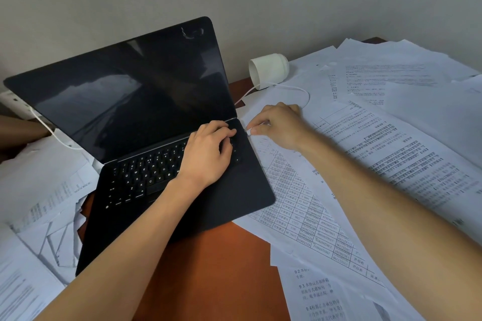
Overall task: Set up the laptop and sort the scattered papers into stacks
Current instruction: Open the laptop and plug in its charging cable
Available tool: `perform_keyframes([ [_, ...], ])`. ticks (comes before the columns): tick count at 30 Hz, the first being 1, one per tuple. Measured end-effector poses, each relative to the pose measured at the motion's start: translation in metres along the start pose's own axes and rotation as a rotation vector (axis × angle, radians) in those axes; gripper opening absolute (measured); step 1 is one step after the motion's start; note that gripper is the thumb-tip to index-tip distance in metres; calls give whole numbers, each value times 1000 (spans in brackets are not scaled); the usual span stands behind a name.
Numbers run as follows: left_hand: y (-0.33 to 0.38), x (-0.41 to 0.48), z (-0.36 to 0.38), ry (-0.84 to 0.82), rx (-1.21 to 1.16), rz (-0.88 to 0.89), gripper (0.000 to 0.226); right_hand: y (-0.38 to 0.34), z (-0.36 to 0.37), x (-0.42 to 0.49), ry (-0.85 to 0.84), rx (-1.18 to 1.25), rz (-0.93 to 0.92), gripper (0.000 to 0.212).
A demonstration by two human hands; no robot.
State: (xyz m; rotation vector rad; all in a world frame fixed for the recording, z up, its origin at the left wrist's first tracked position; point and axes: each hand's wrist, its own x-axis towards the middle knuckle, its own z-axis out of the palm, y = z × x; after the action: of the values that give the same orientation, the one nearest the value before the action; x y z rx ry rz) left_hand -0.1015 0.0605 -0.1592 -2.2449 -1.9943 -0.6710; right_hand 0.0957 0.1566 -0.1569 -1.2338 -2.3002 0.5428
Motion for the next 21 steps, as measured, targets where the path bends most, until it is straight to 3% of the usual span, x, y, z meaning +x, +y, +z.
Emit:
perform_keyframes([
  [8,0,-1,0,3,13,7,31,-4,-1,-4,122,-113,-57,15],
  [13,-1,-1,0,2,6,16,31,-10,-6,-4,55,-293,-191,22],
  [21,-2,-1,2,9,10,14,30,-14,-4,-6,-14,-271,-166,24],
])
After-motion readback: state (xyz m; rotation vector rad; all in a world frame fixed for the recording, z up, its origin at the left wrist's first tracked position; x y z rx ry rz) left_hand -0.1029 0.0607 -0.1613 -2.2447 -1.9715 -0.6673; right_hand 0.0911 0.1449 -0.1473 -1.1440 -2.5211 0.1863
